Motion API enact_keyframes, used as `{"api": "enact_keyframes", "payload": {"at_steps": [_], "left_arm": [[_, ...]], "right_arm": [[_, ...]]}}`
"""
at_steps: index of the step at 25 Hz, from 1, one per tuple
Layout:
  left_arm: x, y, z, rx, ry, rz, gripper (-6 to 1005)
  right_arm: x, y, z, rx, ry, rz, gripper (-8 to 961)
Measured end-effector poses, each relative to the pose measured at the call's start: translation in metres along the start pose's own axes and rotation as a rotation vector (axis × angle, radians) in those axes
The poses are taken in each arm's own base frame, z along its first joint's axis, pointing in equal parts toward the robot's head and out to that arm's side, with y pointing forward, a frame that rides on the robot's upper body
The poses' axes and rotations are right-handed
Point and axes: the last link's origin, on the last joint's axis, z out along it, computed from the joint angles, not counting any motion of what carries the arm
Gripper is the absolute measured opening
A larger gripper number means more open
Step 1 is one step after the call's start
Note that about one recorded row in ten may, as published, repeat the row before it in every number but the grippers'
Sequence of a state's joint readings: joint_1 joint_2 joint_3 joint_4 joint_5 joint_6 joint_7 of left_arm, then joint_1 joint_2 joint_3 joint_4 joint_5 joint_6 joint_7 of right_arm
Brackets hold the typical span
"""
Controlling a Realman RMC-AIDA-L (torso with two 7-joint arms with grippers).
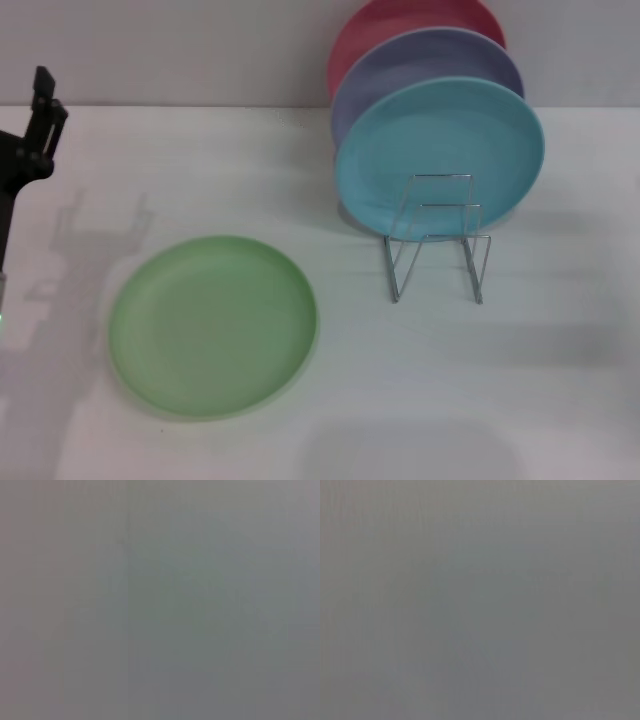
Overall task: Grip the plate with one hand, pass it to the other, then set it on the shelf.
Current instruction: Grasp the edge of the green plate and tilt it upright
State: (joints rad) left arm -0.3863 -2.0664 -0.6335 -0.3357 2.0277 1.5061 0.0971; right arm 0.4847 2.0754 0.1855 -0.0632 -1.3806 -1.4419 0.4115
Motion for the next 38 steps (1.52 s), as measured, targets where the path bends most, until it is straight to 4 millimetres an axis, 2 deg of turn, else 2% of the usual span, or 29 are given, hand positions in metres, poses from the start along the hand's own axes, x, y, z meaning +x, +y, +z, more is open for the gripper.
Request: {"api": "enact_keyframes", "payload": {"at_steps": [9,20,25,28,38], "left_arm": [[0.002,0.015,0.007,0.007,-0.008,0.073,800],[-0.004,0.011,0.018,0.079,-0.118,-0.022,798],[-0.002,0.007,0.029,0.07,-0.229,-0.05,797],[0.003,0.006,0.04,0.076,-0.315,-0.031,796],[0.022,0.009,0.056,0.019,-0.484,-0.035,794]], "right_arm": [[0.001,0.0,0.0,0.003,0.008,0.0,552],[0.001,0.0,0.001,0.004,0.01,0.0,551],[0.001,0.0,0.001,0.002,0.01,0.0,551],[0.002,0.002,0.002,-0.007,0.011,0.0,551],[0.001,0.007,0.007,-0.03,0.008,0.001,552]]}}
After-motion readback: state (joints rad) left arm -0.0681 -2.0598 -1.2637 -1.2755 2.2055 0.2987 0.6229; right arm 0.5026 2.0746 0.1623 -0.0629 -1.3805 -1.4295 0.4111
